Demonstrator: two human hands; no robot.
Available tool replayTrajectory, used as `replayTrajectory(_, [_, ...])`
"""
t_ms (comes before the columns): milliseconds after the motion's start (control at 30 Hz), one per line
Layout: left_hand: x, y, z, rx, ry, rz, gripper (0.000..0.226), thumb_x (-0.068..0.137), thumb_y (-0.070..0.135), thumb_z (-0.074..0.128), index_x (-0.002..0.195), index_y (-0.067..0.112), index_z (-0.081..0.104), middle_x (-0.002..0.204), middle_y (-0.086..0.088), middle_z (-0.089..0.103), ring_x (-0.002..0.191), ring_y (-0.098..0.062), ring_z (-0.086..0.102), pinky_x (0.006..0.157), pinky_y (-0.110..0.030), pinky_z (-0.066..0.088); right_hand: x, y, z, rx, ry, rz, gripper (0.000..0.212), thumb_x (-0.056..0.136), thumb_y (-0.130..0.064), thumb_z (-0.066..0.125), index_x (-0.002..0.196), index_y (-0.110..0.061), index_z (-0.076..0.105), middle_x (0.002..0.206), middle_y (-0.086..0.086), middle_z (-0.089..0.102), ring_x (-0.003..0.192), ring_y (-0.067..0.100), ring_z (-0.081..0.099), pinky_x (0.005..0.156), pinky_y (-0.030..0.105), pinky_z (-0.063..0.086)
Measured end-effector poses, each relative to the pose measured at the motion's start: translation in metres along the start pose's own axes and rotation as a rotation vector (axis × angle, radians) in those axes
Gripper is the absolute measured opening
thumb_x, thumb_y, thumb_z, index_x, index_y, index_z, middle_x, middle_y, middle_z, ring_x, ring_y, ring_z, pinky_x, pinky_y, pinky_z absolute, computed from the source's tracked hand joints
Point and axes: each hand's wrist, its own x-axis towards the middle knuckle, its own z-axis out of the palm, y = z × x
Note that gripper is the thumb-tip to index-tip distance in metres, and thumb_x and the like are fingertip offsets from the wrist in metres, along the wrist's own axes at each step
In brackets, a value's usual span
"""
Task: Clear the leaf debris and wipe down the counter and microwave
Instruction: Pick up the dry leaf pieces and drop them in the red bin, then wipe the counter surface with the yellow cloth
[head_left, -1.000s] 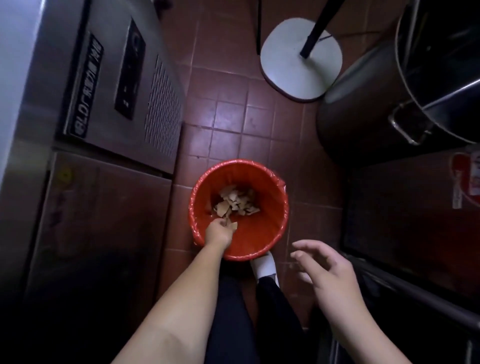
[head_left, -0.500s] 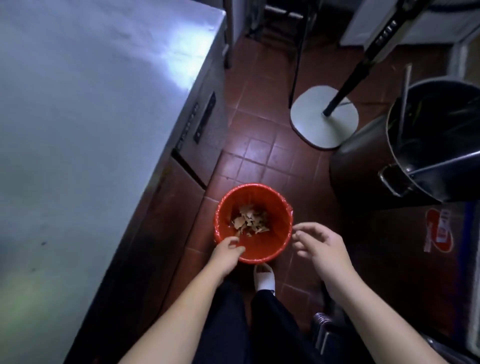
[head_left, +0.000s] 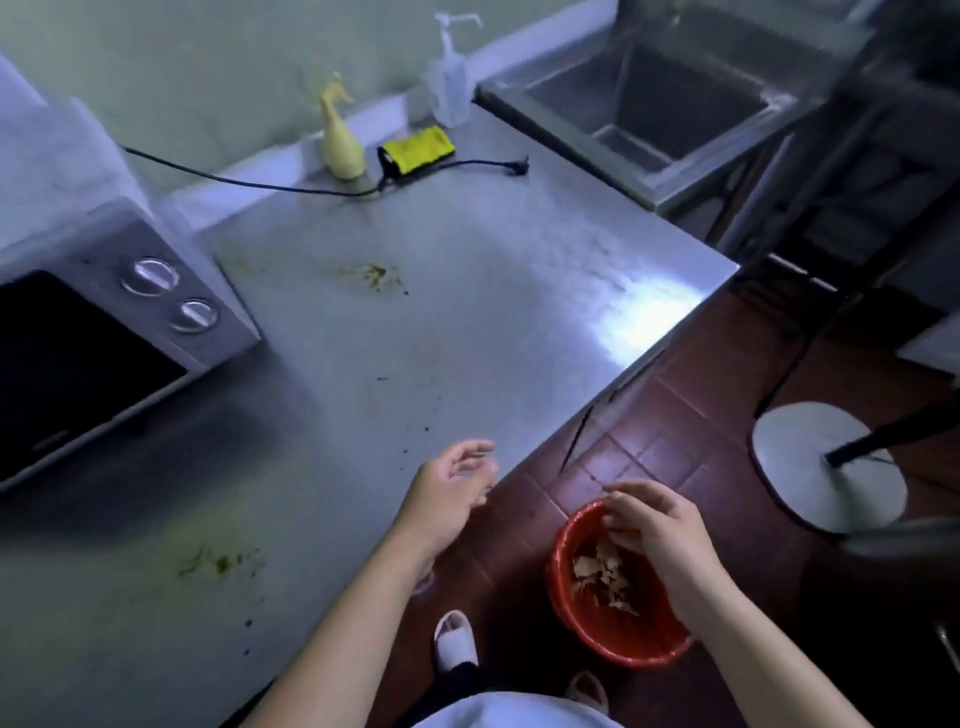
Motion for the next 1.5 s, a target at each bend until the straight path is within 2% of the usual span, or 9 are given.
replayTrajectory(367, [0.050, 0.058, -0.171, 0.081, 0.201, 0.172, 0.022, 0.079, 0.038, 0.067, 0.101, 0.034, 0.067, 0.093, 0.011, 0.068, 0.088, -0.006, 0.065, 0.086, -0.031, 0.052, 0.008, -0.072, 0.138, -0.076, -0.098, -0.148, 0.012, 0.094, -0.005, 0.064, 0.095, -0.011, 0.074, 0.090, 0.010, 0.073, 0.080, 0.024, 0.070, 0.071, 0.033, 0.054])
replayTrajectory(500, [0.088, 0.059, -0.185, 0.154, 0.177, 0.127, 0.028, 0.077, 0.040, 0.067, 0.104, 0.036, 0.064, 0.106, 0.006, 0.066, 0.100, -0.011, 0.065, 0.082, -0.025, 0.049, 0.033, -0.104, 0.161, -0.183, -0.134, -0.204, 0.016, 0.095, -0.006, 0.062, 0.093, -0.016, 0.074, 0.096, 0.010, 0.073, 0.083, 0.023, 0.071, 0.077, 0.038, 0.058])
replayTrajectory(600, [0.126, 0.053, -0.196, 0.248, 0.198, 0.054, 0.026, 0.088, 0.032, 0.068, 0.113, 0.033, 0.060, 0.128, 0.000, 0.061, 0.117, -0.016, 0.060, 0.095, -0.032, 0.047, 0.068, -0.134, 0.182, -0.241, -0.152, -0.243, 0.017, 0.094, -0.006, 0.061, 0.093, -0.018, 0.073, 0.098, 0.011, 0.072, 0.088, 0.025, 0.070, 0.083, 0.043, 0.058])
replayTrajectory(767, [0.188, 0.057, -0.218, 0.450, 0.289, -0.111, 0.052, 0.085, 0.040, 0.068, 0.134, 0.029, 0.054, 0.143, -0.002, 0.051, 0.127, -0.019, 0.051, 0.096, -0.029, 0.041, 0.151, -0.179, 0.231, -0.358, -0.250, -0.289, 0.014, 0.094, -0.014, 0.064, 0.105, -0.021, 0.070, 0.111, 0.007, 0.070, 0.100, 0.022, 0.063, 0.084, 0.042, 0.052])
replayTrajectory(967, [0.278, 0.076, -0.232, 0.690, 0.377, -0.406, 0.104, 0.082, 0.050, 0.073, 0.159, 0.020, 0.010, 0.165, -0.009, 0.008, 0.149, -0.037, 0.017, 0.120, -0.047, 0.023, 0.294, -0.236, 0.304, -0.555, -0.312, -0.368, 0.046, 0.094, -0.031, 0.064, 0.138, -0.027, 0.053, 0.116, -0.005, 0.062, 0.119, 0.030, 0.058, 0.088, 0.043, 0.051])
replayTrajectory(1067, [0.308, 0.078, -0.231, 0.693, 0.359, -0.547, 0.120, 0.073, 0.061, 0.077, 0.159, 0.023, 0.002, 0.164, -0.008, 0.002, 0.148, -0.043, 0.013, 0.117, -0.053, 0.028, 0.376, -0.265, 0.343, -0.729, -0.283, -0.475, 0.061, 0.093, -0.035, 0.063, 0.149, -0.022, 0.041, 0.154, 0.006, 0.039, 0.135, 0.027, 0.044, 0.099, 0.033, 0.040])
replayTrajectory(1167, [0.319, 0.071, -0.222, 0.830, 0.363, -0.627, 0.119, 0.075, 0.061, 0.075, 0.157, 0.027, -0.004, 0.163, -0.007, -0.006, 0.146, -0.046, 0.009, 0.111, -0.058, 0.035, 0.449, -0.292, 0.389, -0.939, -0.224, -0.530, 0.073, 0.092, -0.042, 0.063, 0.154, -0.019, 0.031, 0.162, 0.006, 0.025, 0.147, 0.028, 0.027, 0.113, 0.046, 0.032])
replayTrajectory(1333, [0.321, 0.068, -0.220, 0.799, 0.363, -0.652, 0.118, 0.079, 0.058, 0.073, 0.157, 0.028, -0.010, 0.163, -0.005, -0.017, 0.149, -0.045, -0.001, 0.111, -0.059, 0.035, 0.537, -0.326, 0.454, -1.123, -0.110, -0.504, 0.086, 0.079, -0.055, 0.065, 0.149, -0.021, 0.031, 0.158, 0.006, 0.029, 0.148, 0.032, 0.018, 0.112, 0.055, 0.027])
replayTrajectory(1500, [0.321, 0.067, -0.218, 0.829, 0.381, -0.650, 0.116, 0.080, 0.061, 0.070, 0.156, 0.031, -0.014, 0.164, -0.002, -0.017, 0.149, -0.042, 0.000, 0.111, -0.058, 0.035, 0.585, -0.338, 0.499, -1.324, -0.101, -0.369, 0.117, 0.071, -0.075, 0.063, 0.159, -0.027, 0.002, 0.168, 0.002, 0.000, 0.153, 0.037, -0.005, 0.111, 0.070, 0.006])
